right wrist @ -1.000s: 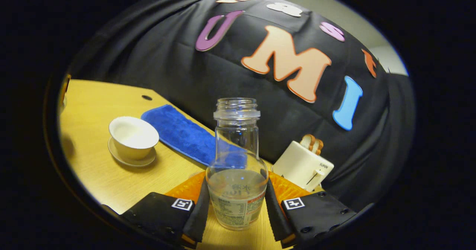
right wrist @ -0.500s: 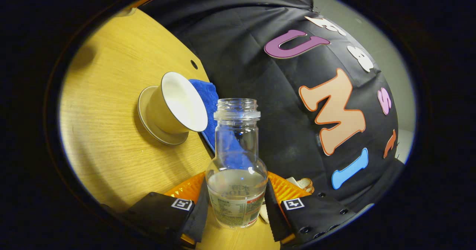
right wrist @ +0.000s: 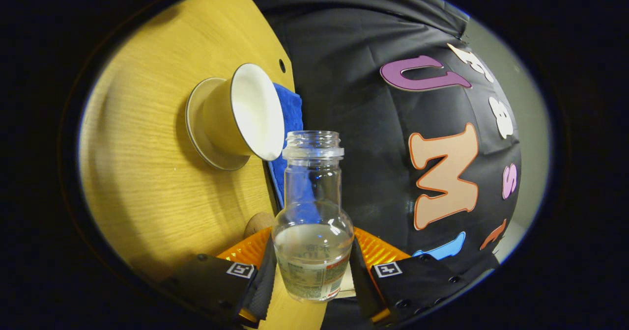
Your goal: Open the teacup lid with one hand, grasp the water bottle and pour water into the teacup with the other hand; after pouring, place the water bottle on the coaster and then close the teacup lid.
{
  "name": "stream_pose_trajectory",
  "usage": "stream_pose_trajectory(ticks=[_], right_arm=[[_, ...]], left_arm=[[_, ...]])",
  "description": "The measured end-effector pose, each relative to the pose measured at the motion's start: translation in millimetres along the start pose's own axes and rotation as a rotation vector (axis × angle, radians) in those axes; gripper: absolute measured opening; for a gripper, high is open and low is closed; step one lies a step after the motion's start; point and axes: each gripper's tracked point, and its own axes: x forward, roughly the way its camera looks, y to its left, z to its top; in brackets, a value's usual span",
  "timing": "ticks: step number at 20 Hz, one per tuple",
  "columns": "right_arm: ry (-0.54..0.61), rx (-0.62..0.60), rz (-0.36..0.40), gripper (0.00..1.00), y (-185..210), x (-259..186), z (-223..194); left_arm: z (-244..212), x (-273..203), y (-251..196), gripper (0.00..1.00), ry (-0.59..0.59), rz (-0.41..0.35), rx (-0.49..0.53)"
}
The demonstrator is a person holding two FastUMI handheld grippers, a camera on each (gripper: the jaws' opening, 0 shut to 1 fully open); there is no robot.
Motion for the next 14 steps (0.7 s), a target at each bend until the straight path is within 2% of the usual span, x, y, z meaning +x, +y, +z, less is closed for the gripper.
stream_pose_trajectory(ticks=[14], right_arm=[[0.003, -0.234, 0.008, 0.72, -5.1, 2.4, 1.8]], left_arm=[[1.0, -0.3, 0.4, 0.22, -0.002, 0.000, 0.000]])
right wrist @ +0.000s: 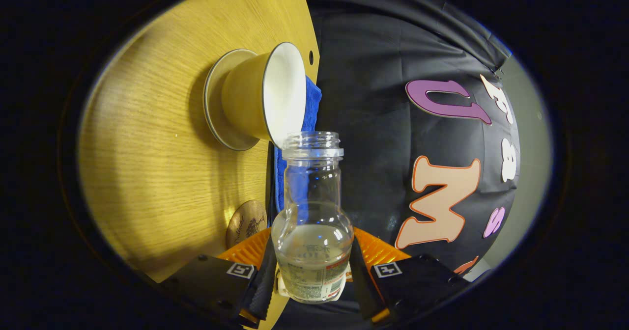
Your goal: Open the teacup lid with one hand, grasp the water bottle and pour water into the teacup with the other hand; after pouring, place the water bottle on the coaster and then close the teacup lid.
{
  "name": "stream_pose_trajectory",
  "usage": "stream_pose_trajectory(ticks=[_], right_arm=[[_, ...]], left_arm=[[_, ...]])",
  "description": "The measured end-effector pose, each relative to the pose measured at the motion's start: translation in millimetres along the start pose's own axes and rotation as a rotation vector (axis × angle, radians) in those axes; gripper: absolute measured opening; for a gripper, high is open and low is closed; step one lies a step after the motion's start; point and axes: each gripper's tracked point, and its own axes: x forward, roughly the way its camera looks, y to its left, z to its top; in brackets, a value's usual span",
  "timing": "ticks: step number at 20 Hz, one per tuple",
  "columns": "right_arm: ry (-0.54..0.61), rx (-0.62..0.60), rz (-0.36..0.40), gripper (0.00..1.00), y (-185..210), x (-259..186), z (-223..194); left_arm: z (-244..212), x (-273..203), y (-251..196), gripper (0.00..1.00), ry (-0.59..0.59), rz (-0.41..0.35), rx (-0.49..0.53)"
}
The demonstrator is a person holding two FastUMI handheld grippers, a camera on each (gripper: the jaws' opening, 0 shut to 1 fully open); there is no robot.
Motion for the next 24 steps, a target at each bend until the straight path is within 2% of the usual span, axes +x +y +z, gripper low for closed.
stream_pose_trajectory(ticks=[24], right_arm=[[-0.034, -0.287, -0.042, 0.72, -20.7, -2.3, 15.1]], left_arm=[[0.7, -2.2, -0.3, 0.22, 0.000, 0.001, -0.001]])
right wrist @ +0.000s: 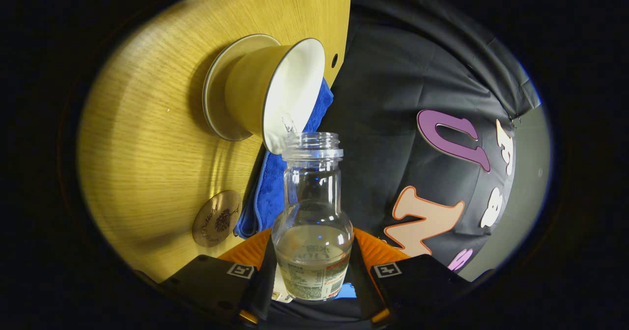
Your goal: Open the teacup lid with one hand, grasp the water bottle and pour water into the teacup with the other hand; after pouring, place the water bottle on the coaster and then close the teacup lid.
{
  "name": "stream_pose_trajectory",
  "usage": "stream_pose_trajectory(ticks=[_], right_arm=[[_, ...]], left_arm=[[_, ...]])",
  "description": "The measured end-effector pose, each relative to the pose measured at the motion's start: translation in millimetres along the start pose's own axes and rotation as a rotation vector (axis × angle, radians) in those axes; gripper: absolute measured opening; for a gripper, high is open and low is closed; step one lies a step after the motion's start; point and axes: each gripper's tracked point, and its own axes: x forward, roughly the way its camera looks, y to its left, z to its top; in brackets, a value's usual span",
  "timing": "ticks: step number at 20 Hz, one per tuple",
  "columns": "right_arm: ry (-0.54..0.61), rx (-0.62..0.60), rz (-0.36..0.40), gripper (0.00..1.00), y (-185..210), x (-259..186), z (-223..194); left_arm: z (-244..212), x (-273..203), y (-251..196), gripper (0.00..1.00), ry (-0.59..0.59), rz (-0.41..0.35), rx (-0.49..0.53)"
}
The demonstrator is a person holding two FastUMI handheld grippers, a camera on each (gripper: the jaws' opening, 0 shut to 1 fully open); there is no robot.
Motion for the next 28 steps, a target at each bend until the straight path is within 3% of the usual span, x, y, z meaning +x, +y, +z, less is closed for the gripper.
stream_pose_trajectory(ticks=[15, 24, 28], right_arm=[[-0.034, -0.234, -0.082, 0.72, -31.2, -1.6, 13.6], [-0.021, -0.160, -0.046, 0.72, -21.2, -1.2, 12.8], [-0.014, 0.016, 0.024, 0.73, -3.2, -0.6, 10.6]], left_arm=[[0.7, -1.6, -0.3, 0.22, 0.002, 0.001, -0.001], [0.7, 1.0, 0.3, 0.22, 0.000, 0.006, 0.001], [1.2, 2.0, 1.0, 0.22, -0.002, 0.008, 0.002]])
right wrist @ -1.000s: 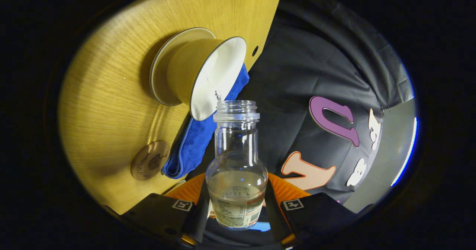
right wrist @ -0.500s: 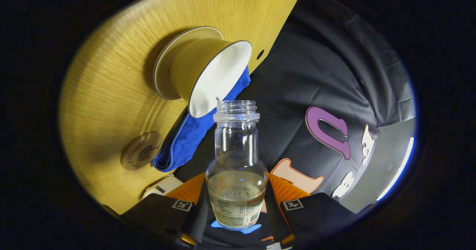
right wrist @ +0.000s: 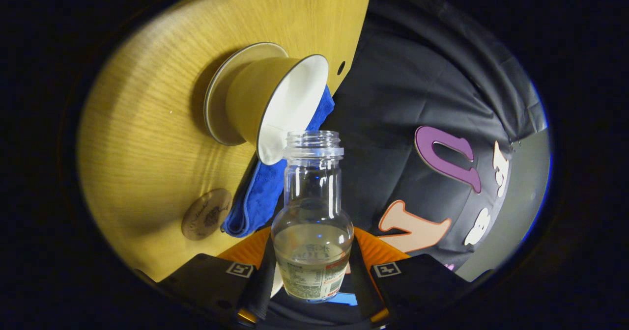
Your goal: Open the teacup lid with one hand, grasp the water bottle and pour water into the teacup with the other hand; after pouring, place the water bottle on the coaster and then close the teacup lid.
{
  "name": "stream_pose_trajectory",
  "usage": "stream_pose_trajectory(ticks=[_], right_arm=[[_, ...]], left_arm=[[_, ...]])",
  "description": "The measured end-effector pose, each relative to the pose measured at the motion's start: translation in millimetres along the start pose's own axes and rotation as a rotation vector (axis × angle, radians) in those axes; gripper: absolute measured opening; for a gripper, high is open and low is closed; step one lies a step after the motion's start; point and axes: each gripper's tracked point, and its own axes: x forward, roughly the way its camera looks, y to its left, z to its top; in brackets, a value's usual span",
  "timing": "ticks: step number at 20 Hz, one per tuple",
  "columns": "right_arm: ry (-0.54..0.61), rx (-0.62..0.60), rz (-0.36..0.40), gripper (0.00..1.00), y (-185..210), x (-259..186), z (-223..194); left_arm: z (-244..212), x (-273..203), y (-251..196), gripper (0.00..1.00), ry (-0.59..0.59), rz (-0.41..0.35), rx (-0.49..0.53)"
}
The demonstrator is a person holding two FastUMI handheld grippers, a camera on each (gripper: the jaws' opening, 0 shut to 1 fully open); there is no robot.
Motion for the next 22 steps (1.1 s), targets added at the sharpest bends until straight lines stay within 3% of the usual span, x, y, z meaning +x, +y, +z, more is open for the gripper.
stream_pose_trajectory(ticks=[2, 3, 4, 11, 14, 16, 17, 22], right_arm=[[-0.006, 0.154, 0.067, 0.71, 15.2, -0.7, 2.0], [-0.005, 0.230, 0.098, 0.75, 18.9, -1.9, 3.1], [-0.005, 0.284, 0.114, 0.71, 21.4, -3.4, 2.5], [-0.014, 0.712, 0.188, 0.71, 24.7, -4.8, -7.7], [-0.029, 0.906, 0.192, 0.75, 21.3, -6.0, -14.3], [-0.038, 1.035, 0.186, 0.71, 19.9, -6.0, -22.8], [-0.044, 1.092, 0.181, 0.75, 16.1, -4.3, -27.8], [-0.080, 1.375, 0.154, 0.72, 9.1, 3.4, -44.6]], left_arm=[[-0.5, 0.0, -0.3, 0.22, 0.000, 0.001, 0.001], [-0.3, 0.2, -0.3, 0.22, 0.000, 0.001, 0.001], [-1.2, 0.7, -0.4, 0.22, 0.000, 0.003, 0.001], [-0.7, -0.1, 0.6, 0.22, 0.000, 0.006, 0.000], [-1.4, 0.0, 1.1, 0.22, 0.000, 0.009, 0.000], [-0.8, -0.4, 1.4, 0.22, 0.000, 0.012, 0.000], [-0.8, -0.8, 2.0, 0.22, 0.000, 0.013, 0.000], [-1.9, -0.8, 2.7, 0.22, 0.001, 0.019, 0.001]])
